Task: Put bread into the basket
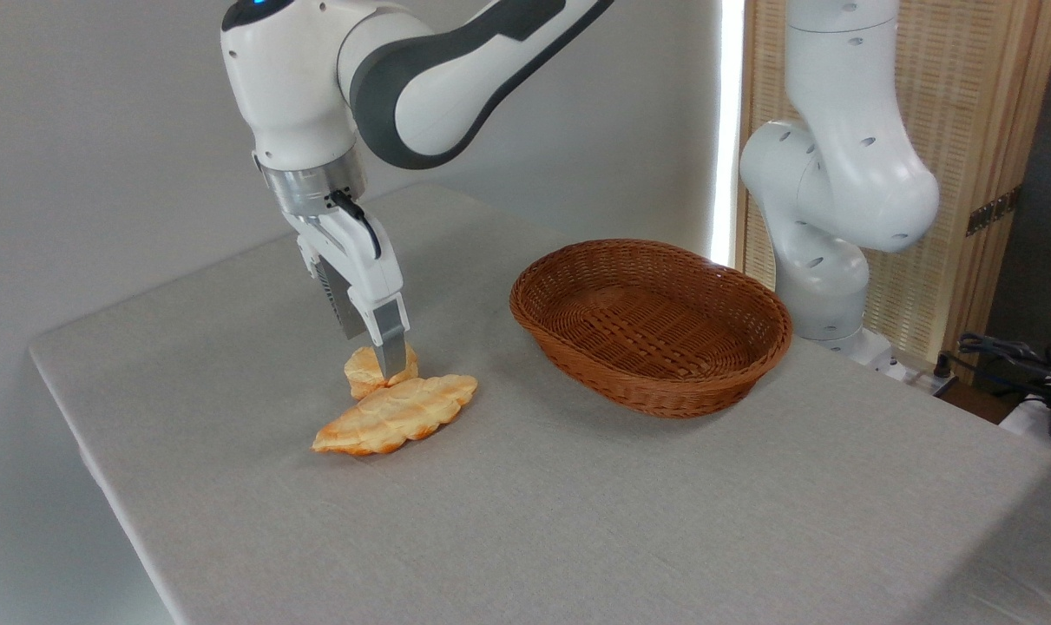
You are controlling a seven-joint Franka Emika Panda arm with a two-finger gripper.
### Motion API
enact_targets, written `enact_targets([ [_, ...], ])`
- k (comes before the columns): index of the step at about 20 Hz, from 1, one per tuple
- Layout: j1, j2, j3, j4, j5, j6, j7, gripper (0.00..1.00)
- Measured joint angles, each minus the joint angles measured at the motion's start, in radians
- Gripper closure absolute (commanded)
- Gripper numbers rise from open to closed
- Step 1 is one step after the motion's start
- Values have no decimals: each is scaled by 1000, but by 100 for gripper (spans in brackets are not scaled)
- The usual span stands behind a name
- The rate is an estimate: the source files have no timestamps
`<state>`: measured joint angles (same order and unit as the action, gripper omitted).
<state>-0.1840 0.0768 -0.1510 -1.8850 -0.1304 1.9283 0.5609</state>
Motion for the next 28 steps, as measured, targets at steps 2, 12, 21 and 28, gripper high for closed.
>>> enact_targets([
  [2,-14,12,0,-1,0,1,0,0],
  [12,-57,63,-4,-2,22,5,0,0],
  [21,-67,70,-10,0,84,10,0,55],
  [28,-67,70,-10,0,90,12,0,51],
])
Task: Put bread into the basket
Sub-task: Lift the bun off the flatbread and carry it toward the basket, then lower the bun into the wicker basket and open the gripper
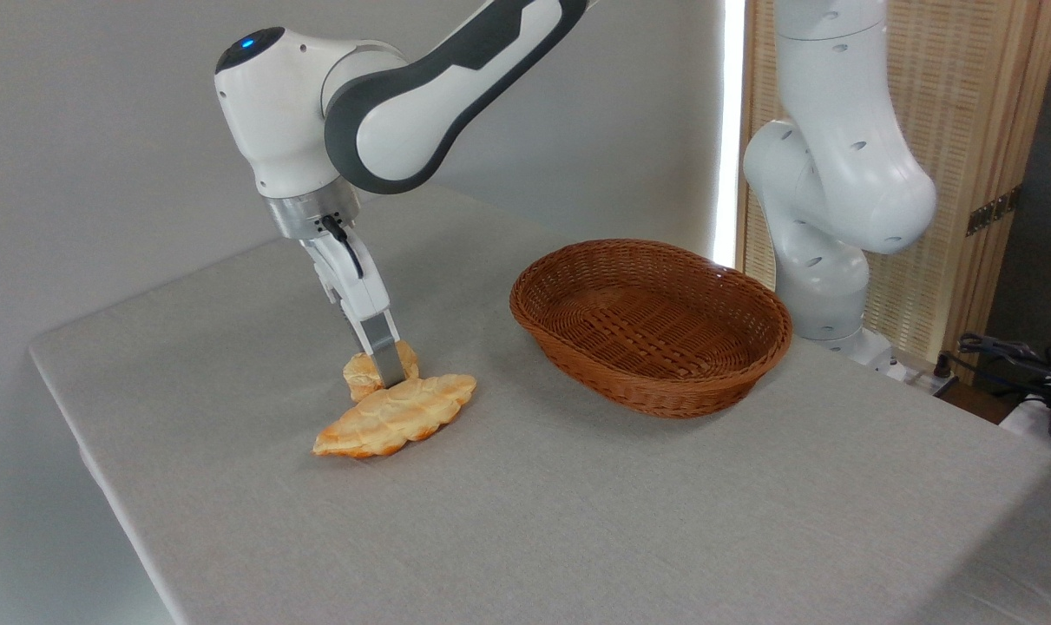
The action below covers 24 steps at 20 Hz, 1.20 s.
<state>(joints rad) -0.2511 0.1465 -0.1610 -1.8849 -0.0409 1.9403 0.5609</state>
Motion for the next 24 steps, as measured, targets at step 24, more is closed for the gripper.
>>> enact_targets([
  [24,9,-389,40,-107,0,-386,-81,40],
])
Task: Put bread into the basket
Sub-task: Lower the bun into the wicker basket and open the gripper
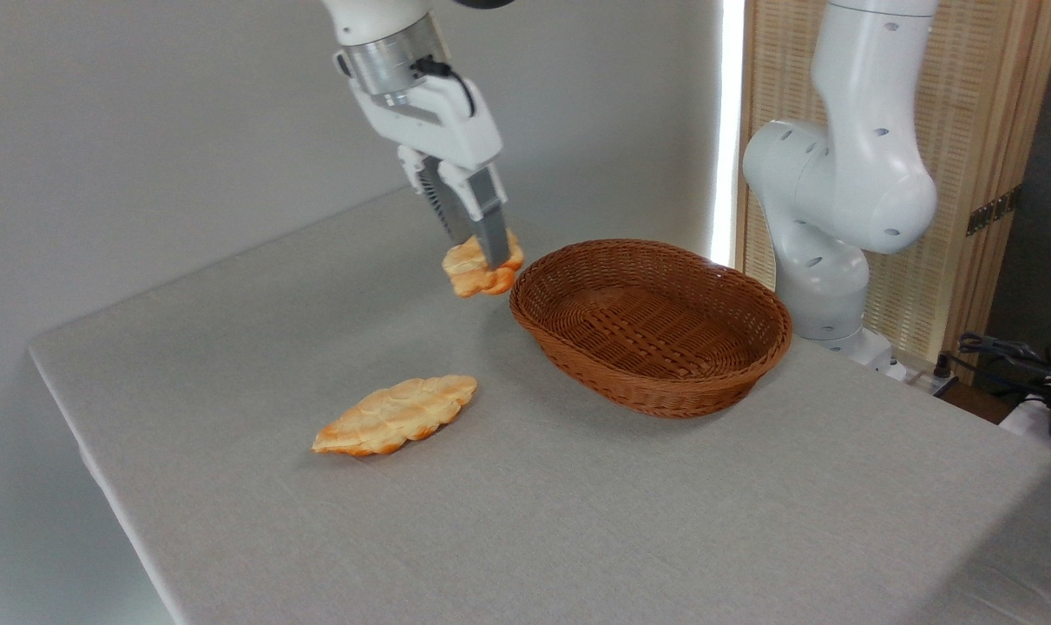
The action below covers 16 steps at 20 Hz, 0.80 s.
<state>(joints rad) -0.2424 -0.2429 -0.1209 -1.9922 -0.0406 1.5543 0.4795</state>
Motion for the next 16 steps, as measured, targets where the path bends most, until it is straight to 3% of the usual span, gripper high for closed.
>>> enact_targets([
  [4,-13,-127,-1,-145,0,-1,0,40],
  [8,-47,-194,-2,-274,0,0,0,39],
  [10,-57,-213,-3,-319,0,0,0,10],
  [16,-97,-216,-6,-367,-67,65,0,1],
])
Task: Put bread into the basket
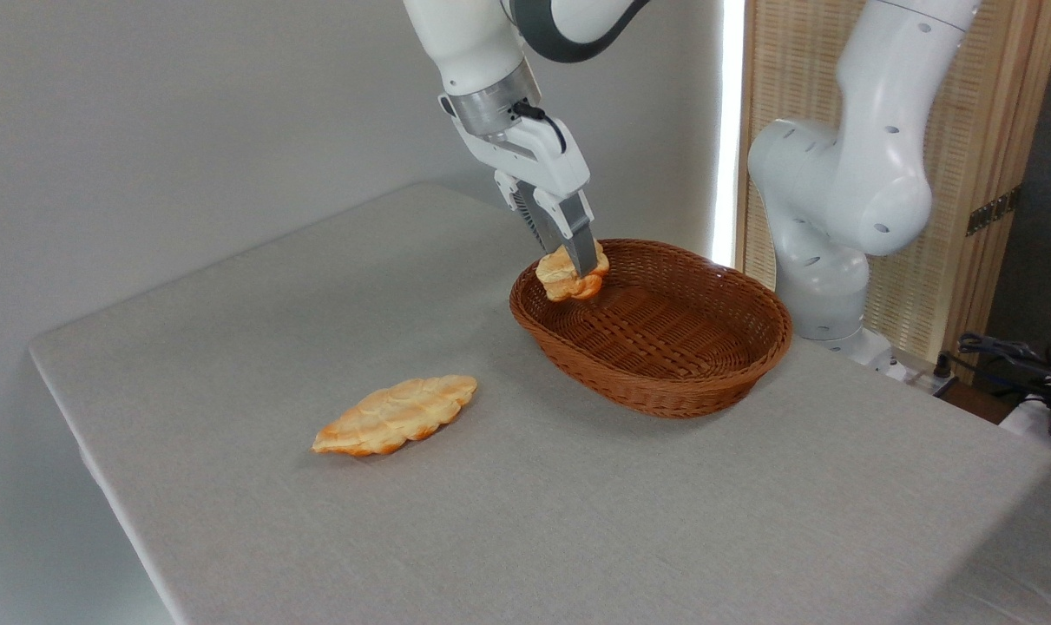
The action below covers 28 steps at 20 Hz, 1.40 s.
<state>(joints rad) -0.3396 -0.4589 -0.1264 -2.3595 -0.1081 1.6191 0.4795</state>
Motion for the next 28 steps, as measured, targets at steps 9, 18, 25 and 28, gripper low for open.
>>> enact_targets([
  [9,-22,32,-2,-4,-7,10,23,0],
  [18,-20,29,1,46,16,70,24,0],
  [25,1,94,151,246,27,169,48,0],
  [28,3,206,197,376,28,175,61,0],
])
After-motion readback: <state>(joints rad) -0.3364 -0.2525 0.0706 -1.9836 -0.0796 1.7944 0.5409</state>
